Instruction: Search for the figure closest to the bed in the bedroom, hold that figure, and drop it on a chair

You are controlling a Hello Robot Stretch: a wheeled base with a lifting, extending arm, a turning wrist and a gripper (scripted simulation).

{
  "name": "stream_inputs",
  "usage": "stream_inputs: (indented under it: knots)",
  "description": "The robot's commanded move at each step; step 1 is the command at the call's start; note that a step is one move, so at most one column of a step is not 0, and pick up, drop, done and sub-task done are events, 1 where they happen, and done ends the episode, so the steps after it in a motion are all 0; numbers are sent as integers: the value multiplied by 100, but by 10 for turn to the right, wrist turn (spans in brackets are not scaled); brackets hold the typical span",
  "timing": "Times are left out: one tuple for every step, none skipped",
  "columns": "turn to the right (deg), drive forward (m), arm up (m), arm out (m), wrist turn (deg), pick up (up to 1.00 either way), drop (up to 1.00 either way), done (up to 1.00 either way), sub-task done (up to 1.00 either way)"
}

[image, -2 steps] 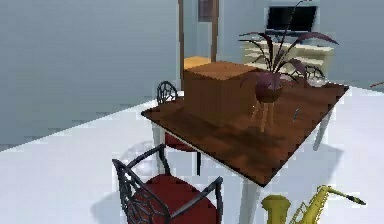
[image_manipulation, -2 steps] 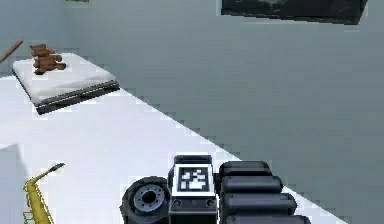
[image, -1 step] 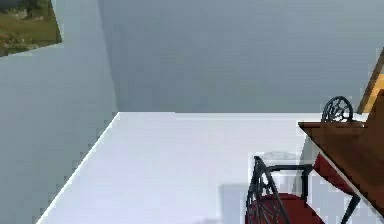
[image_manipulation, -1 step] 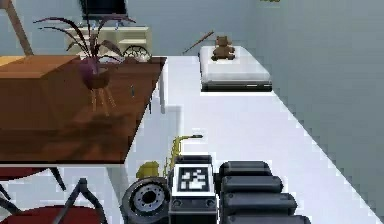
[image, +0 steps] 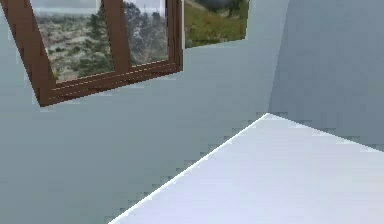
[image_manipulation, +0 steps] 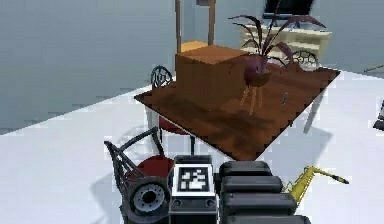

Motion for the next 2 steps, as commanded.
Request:
stream_inputs:
  knots:
    - [-30,0,0,0,0,0,0,0,0]
    - [0,0,0,48,0,0,0,0,0]
